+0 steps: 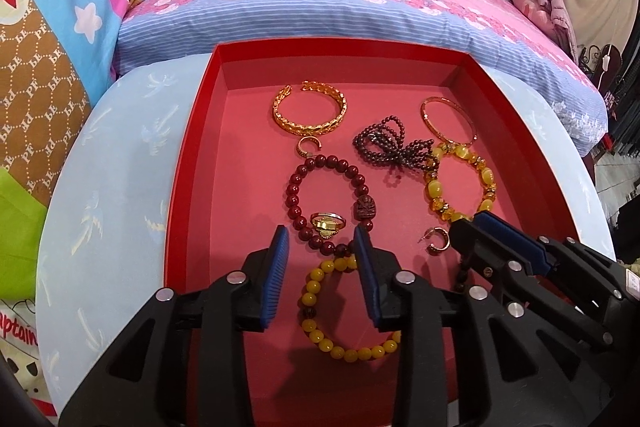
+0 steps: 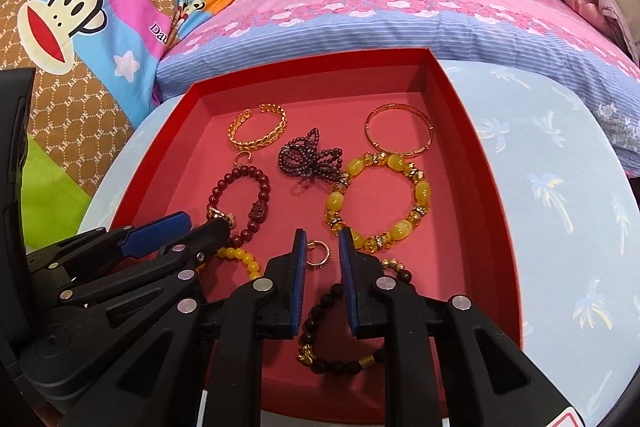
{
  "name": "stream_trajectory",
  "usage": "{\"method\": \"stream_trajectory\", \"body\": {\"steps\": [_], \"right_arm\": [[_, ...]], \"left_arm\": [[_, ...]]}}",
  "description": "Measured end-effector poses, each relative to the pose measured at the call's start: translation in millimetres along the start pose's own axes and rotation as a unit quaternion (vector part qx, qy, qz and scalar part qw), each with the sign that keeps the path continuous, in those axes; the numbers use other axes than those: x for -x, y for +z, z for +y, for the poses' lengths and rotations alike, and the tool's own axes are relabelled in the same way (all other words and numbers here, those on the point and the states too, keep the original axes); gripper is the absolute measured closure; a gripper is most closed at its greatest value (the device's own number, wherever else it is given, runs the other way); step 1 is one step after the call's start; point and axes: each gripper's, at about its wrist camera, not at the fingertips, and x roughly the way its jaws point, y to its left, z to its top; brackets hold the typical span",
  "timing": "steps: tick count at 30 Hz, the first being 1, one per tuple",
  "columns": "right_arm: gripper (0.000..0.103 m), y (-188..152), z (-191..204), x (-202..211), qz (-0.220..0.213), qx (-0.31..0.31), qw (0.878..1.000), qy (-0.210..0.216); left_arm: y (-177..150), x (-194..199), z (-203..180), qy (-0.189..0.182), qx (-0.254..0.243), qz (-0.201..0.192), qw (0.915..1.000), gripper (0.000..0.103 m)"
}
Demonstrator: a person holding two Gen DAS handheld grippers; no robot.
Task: Organize jewelry
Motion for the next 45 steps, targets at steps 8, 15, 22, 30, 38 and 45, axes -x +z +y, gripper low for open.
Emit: {"method": "stream_trajectory", "body": {"steps": [8,15,22,30,38,45], "right_arm": [[0.079,-3,-8,27,-0.021,-0.005,1.000,-0.006],[0.079,-10,-6,50,-0.034,-0.006,0.999,-0.009],[0.078,-24,-3,73,-0.044,-0.008,0.999,-0.009],[0.078,-43,-1,89,-0.045,-0.007,0.999,-0.015],[0.078,-58,1,94,-0.039,-0.003,0.999,-0.020],[0.078,-66,1,95,-0.035,0.000,0.999,-0.026]], "left_arm": [[-5,22,-2,0.015,0.005,-0.021,0.9996,0.047],[-15,44,-7,0.015,0.007,-0.031,0.9994,0.047],[-29,64,-12,0.015,0.009,-0.036,0.9992,0.047],[-48,77,-16,0.016,0.011,-0.029,0.9994,0.047],[-63,80,-19,0.020,0.013,-0.019,0.9995,0.047],[-71,80,-20,0.023,0.016,-0.013,0.9995,0.047]]}}
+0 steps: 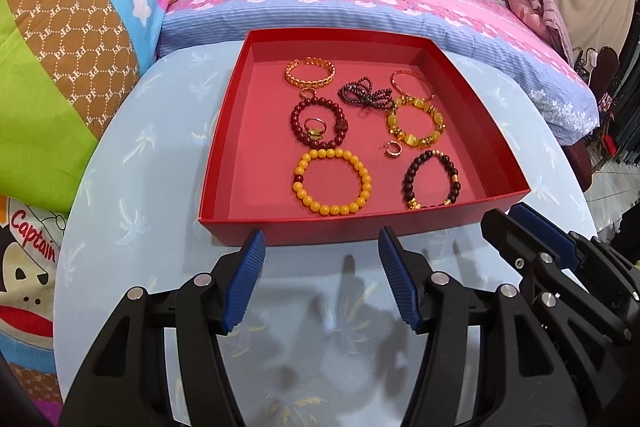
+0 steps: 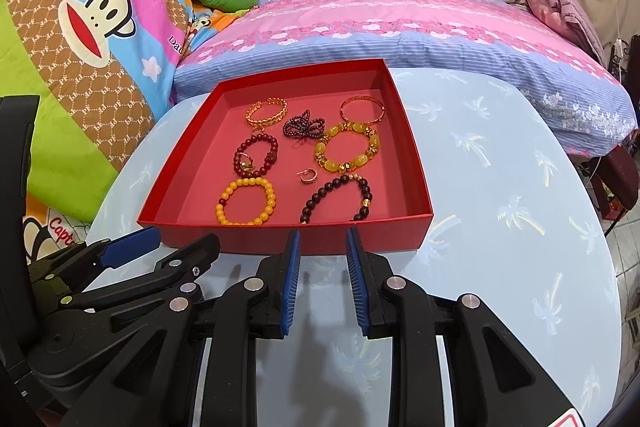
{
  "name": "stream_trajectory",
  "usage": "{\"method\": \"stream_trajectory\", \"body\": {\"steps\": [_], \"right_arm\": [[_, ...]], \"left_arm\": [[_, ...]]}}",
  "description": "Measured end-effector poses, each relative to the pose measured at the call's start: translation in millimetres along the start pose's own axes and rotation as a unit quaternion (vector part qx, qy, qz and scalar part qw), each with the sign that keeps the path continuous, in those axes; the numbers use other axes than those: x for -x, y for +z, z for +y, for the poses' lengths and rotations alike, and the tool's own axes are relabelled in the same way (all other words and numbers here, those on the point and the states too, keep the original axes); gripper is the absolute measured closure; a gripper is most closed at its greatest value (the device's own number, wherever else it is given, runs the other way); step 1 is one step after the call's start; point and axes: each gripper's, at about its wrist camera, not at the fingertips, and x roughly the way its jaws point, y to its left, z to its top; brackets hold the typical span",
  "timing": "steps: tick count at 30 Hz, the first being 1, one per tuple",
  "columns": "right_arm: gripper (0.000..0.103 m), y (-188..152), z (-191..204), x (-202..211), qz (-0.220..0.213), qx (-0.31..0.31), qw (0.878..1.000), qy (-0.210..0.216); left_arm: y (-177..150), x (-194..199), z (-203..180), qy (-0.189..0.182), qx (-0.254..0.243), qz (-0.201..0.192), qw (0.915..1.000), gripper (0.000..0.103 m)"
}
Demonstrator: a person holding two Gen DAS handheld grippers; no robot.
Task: Organize jewelry
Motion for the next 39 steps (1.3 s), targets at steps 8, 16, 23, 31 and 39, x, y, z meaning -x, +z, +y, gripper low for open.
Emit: {"method": "stream_trajectory", "body": {"steps": [8,16,23,31,39], "right_arm": [[0.078,-5,0,-1,0.004,0.003,1.000,-0.006],[0.078,-11,-1,-2,0.009,0.003,1.000,-0.010],[0.064,-14,-8,0,0.006,-0.007,1.000,-0.021],[0.053,-17,-12,0,0.007,-0.012,0.999,-0.029],[0.029,-19,-18,2,0.002,-0.018,0.999,-0.042]], "left_arm": [[-6,-1,-2,0.003,-0.002,0.004,1.0000,0.047],[-12,-3,-3,0.008,-0.003,0.007,0.9999,0.047],[-15,-2,0,0.022,0.004,0.004,0.9997,0.034],[-18,-2,4,0.038,0.009,0.005,0.9992,0.023],[-21,-1,11,0.052,0.019,0.001,0.9985,0.014]]}}
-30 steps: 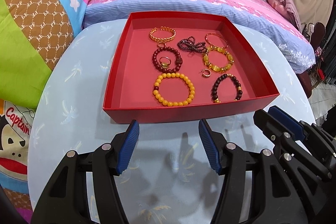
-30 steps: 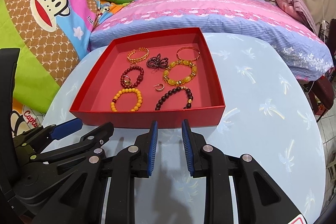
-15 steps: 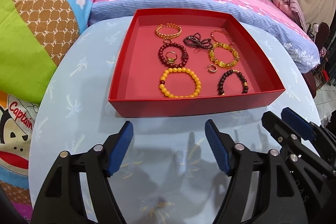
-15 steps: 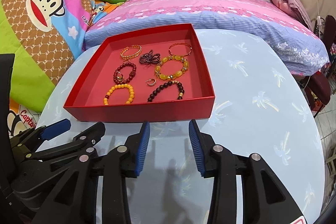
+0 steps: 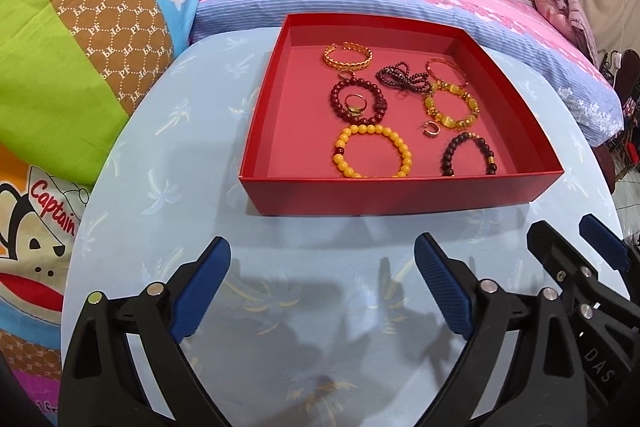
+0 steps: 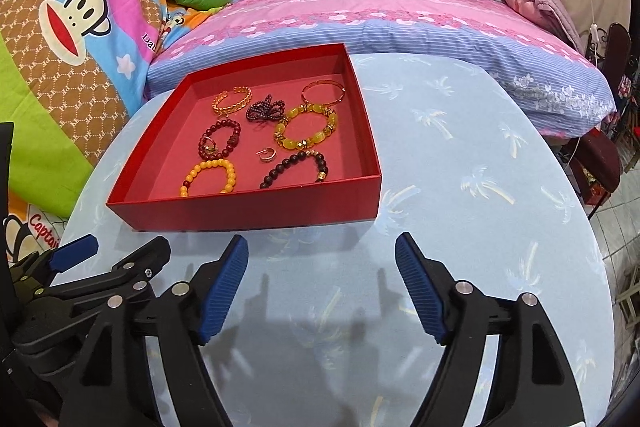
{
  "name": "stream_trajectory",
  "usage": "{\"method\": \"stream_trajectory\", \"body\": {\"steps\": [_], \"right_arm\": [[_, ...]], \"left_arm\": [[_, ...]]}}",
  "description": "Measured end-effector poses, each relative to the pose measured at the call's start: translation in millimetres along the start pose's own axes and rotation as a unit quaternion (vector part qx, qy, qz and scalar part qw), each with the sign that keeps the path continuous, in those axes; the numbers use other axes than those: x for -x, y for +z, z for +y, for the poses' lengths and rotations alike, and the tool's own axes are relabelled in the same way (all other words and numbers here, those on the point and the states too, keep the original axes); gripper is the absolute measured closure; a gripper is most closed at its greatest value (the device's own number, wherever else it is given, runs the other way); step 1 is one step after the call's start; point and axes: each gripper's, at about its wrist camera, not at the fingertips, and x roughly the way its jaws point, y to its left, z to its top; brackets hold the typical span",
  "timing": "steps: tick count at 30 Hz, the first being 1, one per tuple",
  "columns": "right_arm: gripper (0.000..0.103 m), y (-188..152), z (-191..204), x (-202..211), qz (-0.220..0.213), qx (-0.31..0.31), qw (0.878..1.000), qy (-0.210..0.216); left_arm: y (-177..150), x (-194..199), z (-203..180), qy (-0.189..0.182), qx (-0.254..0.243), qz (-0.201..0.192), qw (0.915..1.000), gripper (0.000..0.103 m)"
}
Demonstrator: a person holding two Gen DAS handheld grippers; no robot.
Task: Organize jewelry
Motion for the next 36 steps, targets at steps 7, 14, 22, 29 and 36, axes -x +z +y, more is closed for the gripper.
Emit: {"method": "stream_trajectory", "body": {"steps": [7,14,22,29,36], "right_arm": [[0.021,-2.7,0.3,0.9,-0.002,0.004,1.000,-0.009],[0.019,-5.7,3.4,3.6,-0.009,0.015,1.000,-0.024],[0.018,-6.4,2.6,0.7,0.001,0.010,1.000,-0.022],[0.012,-6.9,2.9,2.2,-0.008,0.011,1.000,-0.026],[0.007,-6.6,1.2,3.8,-0.014,0.005,1.000,-0.026]], "left_arm": [[-4.1,-0.9,2.5,0.004,0.004,0.004,1.0000,0.013],[-8.3,-0.6,3.8,0.010,0.003,0.003,0.9999,0.011],[-10.3,0.0,5.3,0.015,0.003,0.002,0.9999,0.011],[-10.4,1.1,7.1,0.018,0.008,0.000,0.9998,0.011],[-8.5,2.2,8.5,0.021,0.012,-0.003,0.9997,0.010]]}}
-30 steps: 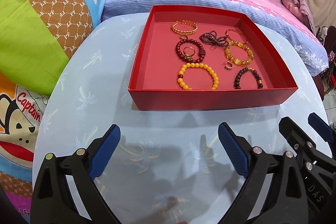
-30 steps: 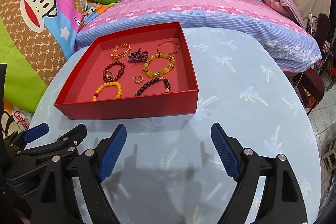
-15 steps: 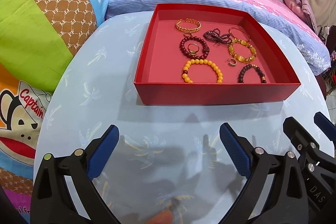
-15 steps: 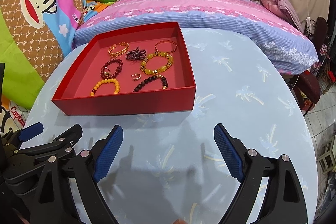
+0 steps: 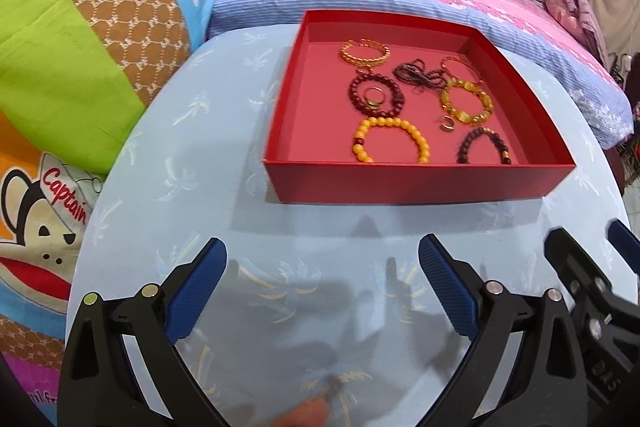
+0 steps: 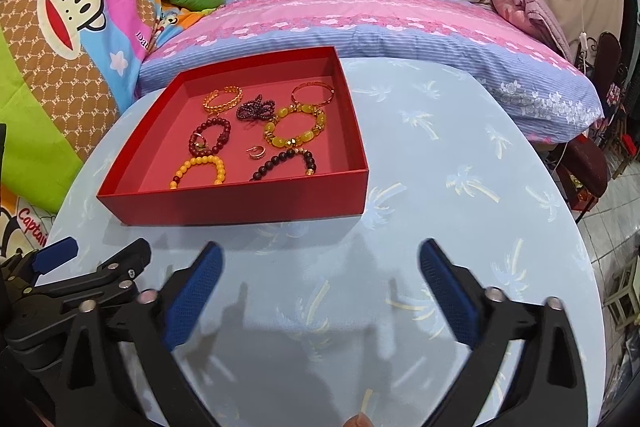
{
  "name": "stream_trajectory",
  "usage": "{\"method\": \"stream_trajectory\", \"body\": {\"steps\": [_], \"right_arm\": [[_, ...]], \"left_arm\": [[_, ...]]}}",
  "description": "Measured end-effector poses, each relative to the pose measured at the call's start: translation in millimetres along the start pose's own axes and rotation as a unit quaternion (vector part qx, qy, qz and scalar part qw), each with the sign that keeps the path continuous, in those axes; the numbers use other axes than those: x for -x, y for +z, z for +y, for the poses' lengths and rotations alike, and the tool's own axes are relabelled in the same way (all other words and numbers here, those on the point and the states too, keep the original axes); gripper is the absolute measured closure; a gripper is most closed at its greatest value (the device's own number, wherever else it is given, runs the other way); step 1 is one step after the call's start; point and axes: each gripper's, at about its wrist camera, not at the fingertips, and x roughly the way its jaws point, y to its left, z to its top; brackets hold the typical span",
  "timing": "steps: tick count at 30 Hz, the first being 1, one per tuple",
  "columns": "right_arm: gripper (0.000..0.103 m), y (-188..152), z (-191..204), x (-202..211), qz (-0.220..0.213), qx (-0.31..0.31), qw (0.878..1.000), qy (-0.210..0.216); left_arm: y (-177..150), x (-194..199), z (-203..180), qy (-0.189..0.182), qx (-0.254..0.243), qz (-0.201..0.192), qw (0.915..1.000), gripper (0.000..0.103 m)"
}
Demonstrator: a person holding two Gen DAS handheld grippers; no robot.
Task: Organize jewelry
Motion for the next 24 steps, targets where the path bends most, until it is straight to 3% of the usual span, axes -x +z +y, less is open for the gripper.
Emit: {"method": "stream_trajectory", "body": {"steps": [24], "right_arm": [[0.007,0.5,-1.5,-1.3,-0.002,-0.003,1.000,-0.005]], "left_arm": [[2.9,-0.6,-1.6,0.004,-0.005,-0.003,1.0000,0.010]]}}
